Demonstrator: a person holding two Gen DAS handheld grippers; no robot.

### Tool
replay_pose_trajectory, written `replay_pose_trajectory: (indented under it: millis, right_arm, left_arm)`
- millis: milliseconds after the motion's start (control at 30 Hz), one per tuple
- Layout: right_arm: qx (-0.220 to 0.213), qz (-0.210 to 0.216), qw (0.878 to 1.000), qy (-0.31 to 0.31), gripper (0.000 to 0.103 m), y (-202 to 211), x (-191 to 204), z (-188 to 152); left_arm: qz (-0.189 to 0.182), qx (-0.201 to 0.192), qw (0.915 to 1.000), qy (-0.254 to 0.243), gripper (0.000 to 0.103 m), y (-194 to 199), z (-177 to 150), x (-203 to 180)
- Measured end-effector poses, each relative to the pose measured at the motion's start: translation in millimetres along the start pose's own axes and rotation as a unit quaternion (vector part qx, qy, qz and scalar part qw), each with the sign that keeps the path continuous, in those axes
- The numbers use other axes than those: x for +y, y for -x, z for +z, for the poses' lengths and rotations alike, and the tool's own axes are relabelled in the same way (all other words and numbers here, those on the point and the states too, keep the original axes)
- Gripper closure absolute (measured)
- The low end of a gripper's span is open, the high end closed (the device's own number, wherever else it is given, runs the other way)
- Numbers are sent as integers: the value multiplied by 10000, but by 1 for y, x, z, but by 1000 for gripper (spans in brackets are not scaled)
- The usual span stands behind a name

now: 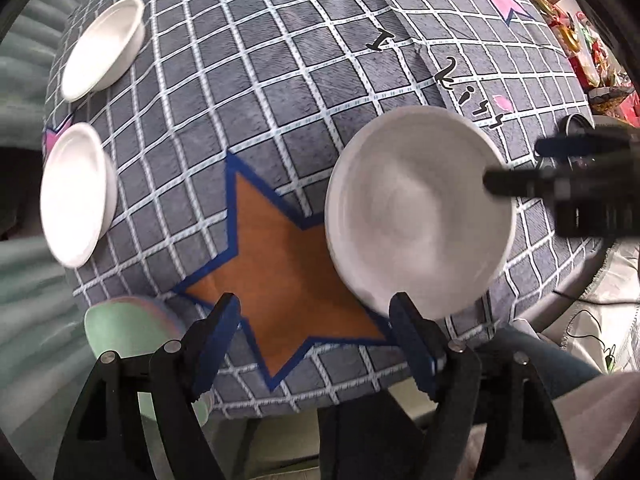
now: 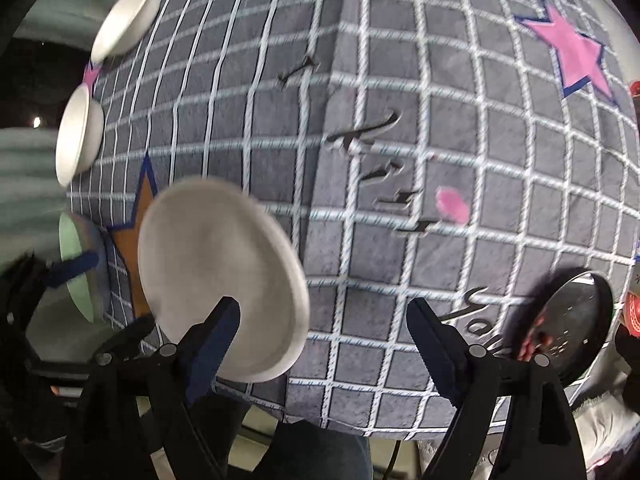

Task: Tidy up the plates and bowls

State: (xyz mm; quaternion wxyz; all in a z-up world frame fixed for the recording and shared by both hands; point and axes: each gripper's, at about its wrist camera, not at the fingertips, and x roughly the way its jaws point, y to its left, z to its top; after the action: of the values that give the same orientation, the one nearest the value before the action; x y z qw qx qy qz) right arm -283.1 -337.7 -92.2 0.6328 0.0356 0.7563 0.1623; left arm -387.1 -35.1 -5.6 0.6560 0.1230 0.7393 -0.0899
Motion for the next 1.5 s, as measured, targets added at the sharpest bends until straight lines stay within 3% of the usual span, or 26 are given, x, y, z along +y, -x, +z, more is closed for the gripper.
replay_pose_trajectory:
  millis: [100,200,267,467,667,867,1100,1500]
  right_arm:
    - [-167,-12,9998,-102,16,17,-9,13]
    - [-385,-320,9986,-149,16,34,-9,33]
    - [-466,-337,9982,-164,16,37,9,29]
    - [-697,-458,9965,-97,16,50,51,52]
    - [-765,-478,9958,137,16,38,127,68]
    - [-633,-416,9964,380,16,9,203,91]
    - [-496,-413,9954,706,16,-28,272,123]
    - [-282,-502,9962,658,16,-70,306,152]
  left_arm:
    - [6,-174,9998,45,23,16,-14,2]
    - [142,-440,9987,198,23,33,-16,7]
    - [223,-606,9971,396,23,41,-18,15]
    - [415,-1044,9875,1101,23,68,12,118]
    - [432,-1102,9749,1884,23,55,20,216]
    - [482,-1041,9647,2371,23,30,27,281]
    - [357,-941,9615,2556,23,7,37,320]
    - [187,-720,9649,2518,23,-27,50,342]
